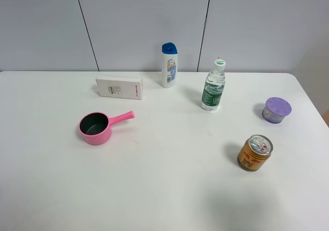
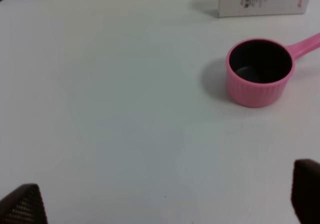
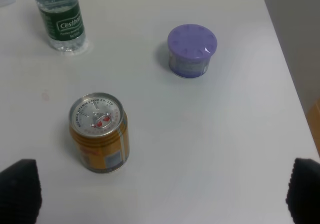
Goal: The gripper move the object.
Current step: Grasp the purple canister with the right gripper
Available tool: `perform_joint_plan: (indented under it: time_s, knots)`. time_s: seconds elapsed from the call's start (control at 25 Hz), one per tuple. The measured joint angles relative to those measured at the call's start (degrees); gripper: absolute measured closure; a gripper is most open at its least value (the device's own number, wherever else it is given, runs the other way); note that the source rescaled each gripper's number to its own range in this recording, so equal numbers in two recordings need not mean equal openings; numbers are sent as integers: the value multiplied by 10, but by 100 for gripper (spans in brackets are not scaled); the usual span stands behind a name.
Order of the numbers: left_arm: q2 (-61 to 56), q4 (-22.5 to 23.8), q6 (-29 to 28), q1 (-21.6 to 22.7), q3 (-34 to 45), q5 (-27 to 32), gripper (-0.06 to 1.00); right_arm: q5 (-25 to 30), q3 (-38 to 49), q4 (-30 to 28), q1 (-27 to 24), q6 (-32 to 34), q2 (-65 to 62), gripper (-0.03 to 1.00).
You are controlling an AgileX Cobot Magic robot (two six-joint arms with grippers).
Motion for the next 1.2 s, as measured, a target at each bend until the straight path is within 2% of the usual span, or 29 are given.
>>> perform_joint_plan:
  time_s: [0.76,0.96,1.2]
  knots:
    - [0,0,0,0,0,0,-6,1,-2,-2,0,9,7,-3]
    - [0,0,0,0,0,0,-6,1,-71,-26,0,20,135,-3]
    - [0,0,0,0,0,0,-6,0,-225,-26,0,41,351,-3]
